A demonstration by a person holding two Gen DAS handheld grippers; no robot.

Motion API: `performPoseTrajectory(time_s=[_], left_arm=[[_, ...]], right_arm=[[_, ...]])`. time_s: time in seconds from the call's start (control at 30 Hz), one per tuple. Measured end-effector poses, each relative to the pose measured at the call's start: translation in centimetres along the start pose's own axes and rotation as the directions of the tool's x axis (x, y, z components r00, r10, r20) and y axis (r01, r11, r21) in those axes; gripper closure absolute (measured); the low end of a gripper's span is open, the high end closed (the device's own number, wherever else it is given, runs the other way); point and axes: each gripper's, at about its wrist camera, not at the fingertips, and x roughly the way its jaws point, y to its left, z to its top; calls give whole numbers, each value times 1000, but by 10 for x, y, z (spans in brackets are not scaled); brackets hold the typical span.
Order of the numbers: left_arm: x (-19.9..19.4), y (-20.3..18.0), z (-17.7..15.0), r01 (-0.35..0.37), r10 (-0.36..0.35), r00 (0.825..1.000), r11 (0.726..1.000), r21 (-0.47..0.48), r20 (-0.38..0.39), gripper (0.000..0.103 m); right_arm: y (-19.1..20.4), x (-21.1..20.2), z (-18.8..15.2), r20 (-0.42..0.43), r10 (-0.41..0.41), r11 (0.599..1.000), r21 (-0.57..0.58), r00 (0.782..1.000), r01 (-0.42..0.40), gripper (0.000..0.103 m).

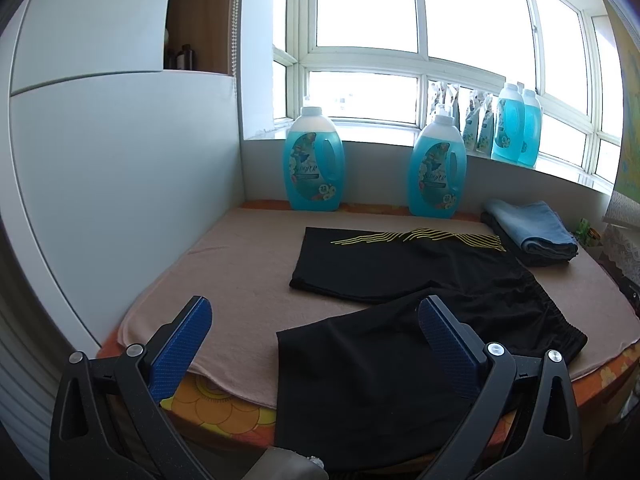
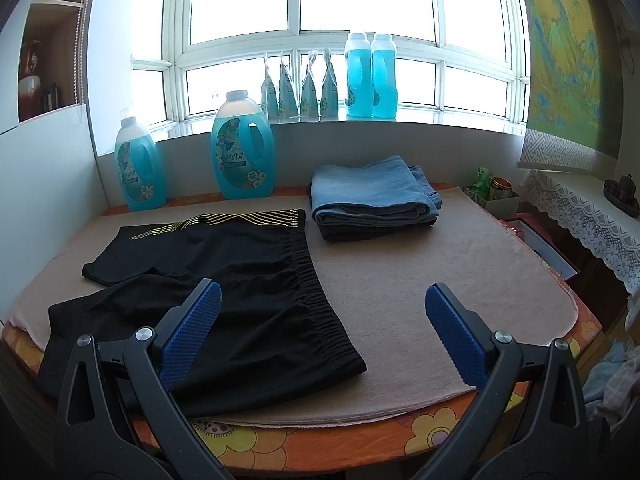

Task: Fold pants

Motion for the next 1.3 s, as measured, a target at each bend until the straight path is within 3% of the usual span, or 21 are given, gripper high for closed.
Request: performPoseTrajectory(time_s=[0.5, 0.87, 1.13, 1.3], left_arm=[[1, 1, -1, 4, -4, 1000, 1000, -2, -4, 0], [4, 10, -12, 10, -10, 1000, 1000, -10, -29, 0], [8, 12, -24, 13, -11, 999, 999, 53, -54, 0], [10, 19, -35, 28, -22, 997, 997, 77, -77, 0]], right_arm=[[4, 1, -1, -3, 7, 1000, -4, 1000, -7, 0], [7, -6, -2, 10, 19, 997, -70, 1000, -18, 0], [14, -5, -10, -6, 96, 981, -169, 995, -96, 0], [24, 5, -23, -63, 132, 964, -226, 989, -143, 0]])
